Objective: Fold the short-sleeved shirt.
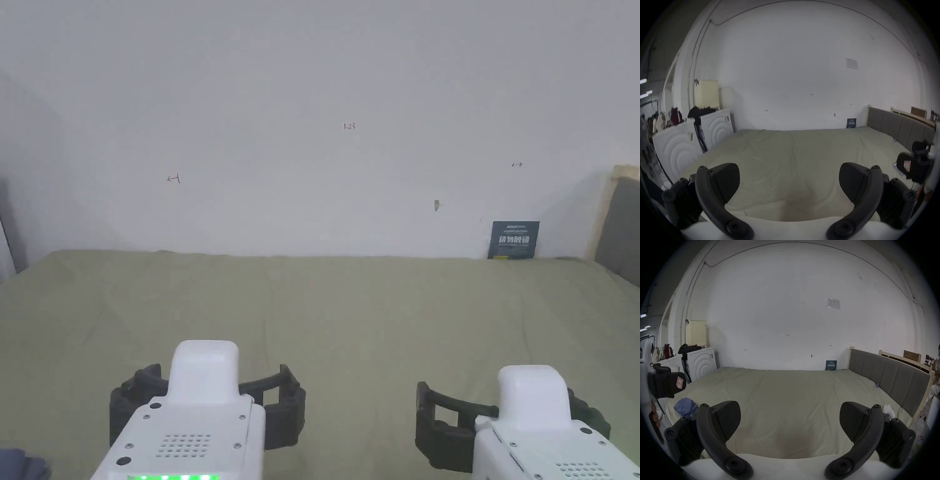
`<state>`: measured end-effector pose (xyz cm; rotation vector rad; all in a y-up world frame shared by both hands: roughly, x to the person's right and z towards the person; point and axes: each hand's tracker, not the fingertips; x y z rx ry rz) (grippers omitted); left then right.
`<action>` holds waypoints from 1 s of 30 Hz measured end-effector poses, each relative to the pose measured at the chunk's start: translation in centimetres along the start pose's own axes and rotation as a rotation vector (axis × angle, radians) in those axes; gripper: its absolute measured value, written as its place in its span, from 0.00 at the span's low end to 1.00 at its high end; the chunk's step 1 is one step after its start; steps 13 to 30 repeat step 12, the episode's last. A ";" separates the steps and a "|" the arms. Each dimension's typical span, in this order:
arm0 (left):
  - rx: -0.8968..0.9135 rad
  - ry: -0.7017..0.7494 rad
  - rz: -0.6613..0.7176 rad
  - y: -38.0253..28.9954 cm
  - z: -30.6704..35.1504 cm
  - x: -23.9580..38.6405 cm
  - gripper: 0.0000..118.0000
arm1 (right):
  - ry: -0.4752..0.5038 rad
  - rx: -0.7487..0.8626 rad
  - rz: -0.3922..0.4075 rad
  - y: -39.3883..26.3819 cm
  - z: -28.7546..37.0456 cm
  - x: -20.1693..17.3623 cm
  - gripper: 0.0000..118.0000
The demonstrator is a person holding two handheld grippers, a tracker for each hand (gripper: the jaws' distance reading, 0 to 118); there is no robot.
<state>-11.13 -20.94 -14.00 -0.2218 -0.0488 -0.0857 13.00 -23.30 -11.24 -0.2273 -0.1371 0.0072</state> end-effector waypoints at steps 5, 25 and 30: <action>-0.023 -0.015 0.043 0.1 0.0 -0.5 1.00 | 0.007 0.016 0.011 0.6 0.1 -0.2 1.00; -0.077 -0.033 0.102 0.2 -0.4 -2.0 1.00 | -0.015 0.004 0.023 0.0 0.3 0.1 1.00; -0.077 -0.033 0.102 0.2 -0.4 -2.0 1.00 | -0.015 0.004 0.023 0.0 0.3 0.1 1.00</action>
